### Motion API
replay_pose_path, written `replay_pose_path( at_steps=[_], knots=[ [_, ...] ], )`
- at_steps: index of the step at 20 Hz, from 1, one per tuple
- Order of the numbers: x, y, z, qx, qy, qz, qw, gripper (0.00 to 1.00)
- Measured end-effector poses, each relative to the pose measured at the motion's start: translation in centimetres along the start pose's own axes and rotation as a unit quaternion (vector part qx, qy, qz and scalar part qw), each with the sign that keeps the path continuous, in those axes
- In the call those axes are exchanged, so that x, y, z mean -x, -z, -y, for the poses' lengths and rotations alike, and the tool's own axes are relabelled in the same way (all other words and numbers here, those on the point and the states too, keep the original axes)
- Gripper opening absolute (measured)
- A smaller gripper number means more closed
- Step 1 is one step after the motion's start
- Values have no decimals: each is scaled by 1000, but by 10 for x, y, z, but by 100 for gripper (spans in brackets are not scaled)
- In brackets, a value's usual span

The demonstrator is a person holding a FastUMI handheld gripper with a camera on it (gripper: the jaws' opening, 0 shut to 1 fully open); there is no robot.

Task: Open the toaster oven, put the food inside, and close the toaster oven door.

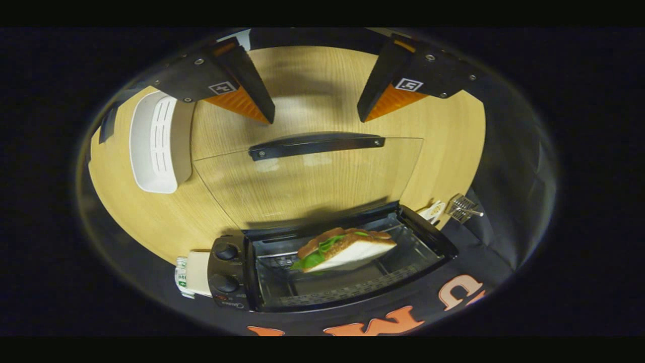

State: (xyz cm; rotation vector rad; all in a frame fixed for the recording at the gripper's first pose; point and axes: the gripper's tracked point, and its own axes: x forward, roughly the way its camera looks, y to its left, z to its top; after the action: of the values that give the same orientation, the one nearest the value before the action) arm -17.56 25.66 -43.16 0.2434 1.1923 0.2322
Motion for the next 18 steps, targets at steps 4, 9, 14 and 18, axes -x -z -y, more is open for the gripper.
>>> replay_pose_path(
  at_steps=[4, 9, 14, 18],
  knots=[
    [-15, -5, 3, 27, 23, 6, 999, 98],
    [-25, -7, -3, 70, 42, 18, 996, 98],
    [-5, -22, -9, 81, 46, 39, 995, 97],
    [25, -74, -15, 98, 53, 110, 988, 97]
  ],
)
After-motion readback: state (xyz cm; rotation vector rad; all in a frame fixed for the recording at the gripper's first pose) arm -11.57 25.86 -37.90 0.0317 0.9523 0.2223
